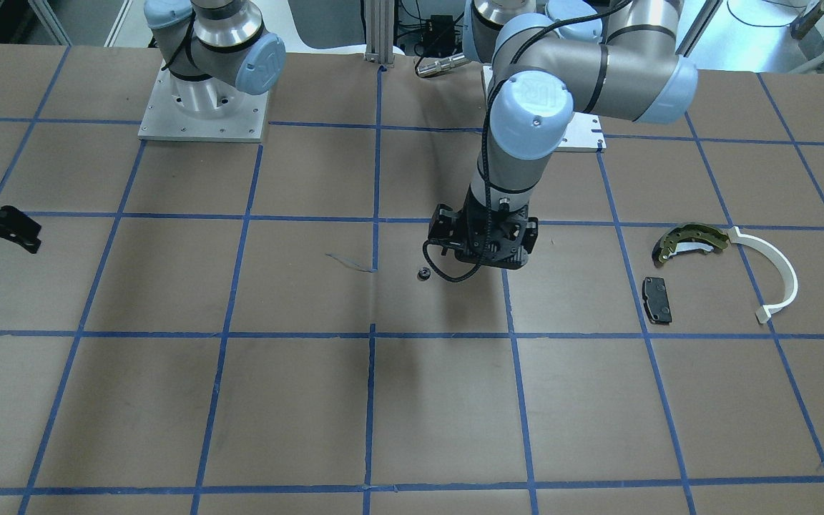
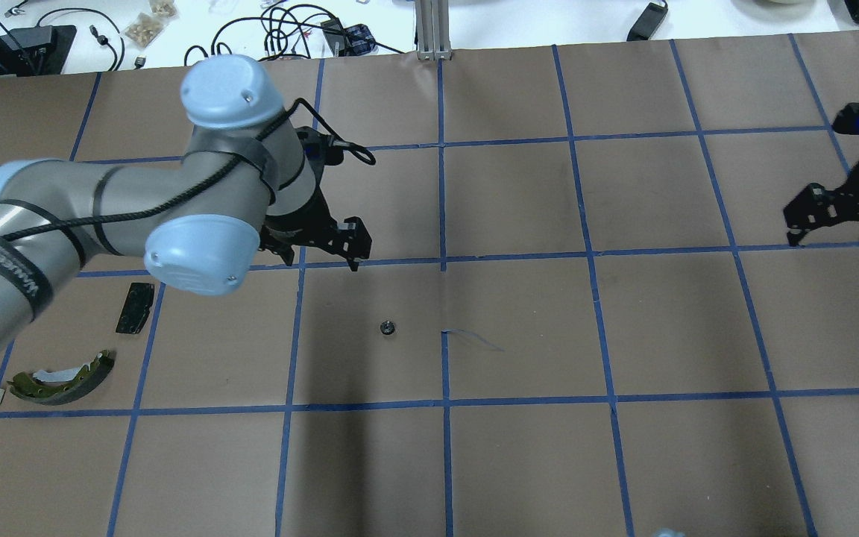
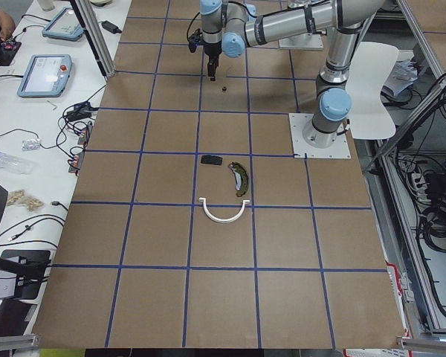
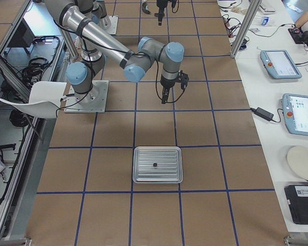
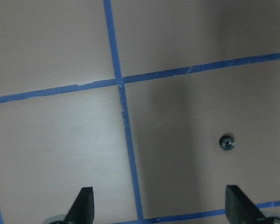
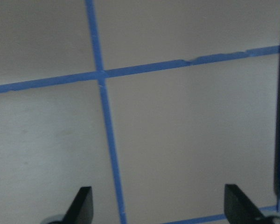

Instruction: Place bearing gear from tray to pile

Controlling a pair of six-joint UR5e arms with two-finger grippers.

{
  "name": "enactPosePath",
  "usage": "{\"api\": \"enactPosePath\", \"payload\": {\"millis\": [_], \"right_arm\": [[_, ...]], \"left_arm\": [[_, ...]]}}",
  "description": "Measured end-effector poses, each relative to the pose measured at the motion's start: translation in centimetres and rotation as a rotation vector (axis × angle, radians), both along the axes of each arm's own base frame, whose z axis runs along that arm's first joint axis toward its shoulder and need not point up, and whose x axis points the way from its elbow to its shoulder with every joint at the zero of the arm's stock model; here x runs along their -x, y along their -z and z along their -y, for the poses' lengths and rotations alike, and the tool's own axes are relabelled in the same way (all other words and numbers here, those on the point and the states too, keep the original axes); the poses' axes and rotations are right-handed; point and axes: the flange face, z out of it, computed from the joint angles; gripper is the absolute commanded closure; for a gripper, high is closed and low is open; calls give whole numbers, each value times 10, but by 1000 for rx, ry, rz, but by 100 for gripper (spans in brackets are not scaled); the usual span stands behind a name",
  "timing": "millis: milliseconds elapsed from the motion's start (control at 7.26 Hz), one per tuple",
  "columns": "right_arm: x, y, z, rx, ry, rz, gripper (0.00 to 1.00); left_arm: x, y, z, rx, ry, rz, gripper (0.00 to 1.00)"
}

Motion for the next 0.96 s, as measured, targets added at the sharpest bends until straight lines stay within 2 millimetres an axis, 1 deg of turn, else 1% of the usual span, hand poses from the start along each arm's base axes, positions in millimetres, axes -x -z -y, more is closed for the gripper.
{"api": "enactPosePath", "payload": {"millis": [138, 276, 413, 551, 689, 827, 964], "right_arm": [[60, 12, -15, 16, -17, -9, 0], [118, 29, -33, 32, -49, -19, 0], [168, 51, -50, 45, -85, -28, 0], [205, 76, -65, 53, -108, -28, 0], [231, 98, -75, 58, -139, -30, 9], [246, 112, -78, 65, -168, -34, 15], [255, 120, -77, 75, -192, -30, 27]], "left_arm": [[15, 25, -5, 2, 6, -7, 0], [25, 44, -9, -4, 9, -8, 1], [35, 62, -10, -13, 16, -5, 3], [42, 76, -11, -26, 18, -1, 6], [46, 88, -12, -41, 14, 6, 11], [48, 98, -12, -56, 11, 12, 14], [49, 106, -12, -69, 10, 16, 20]]}}
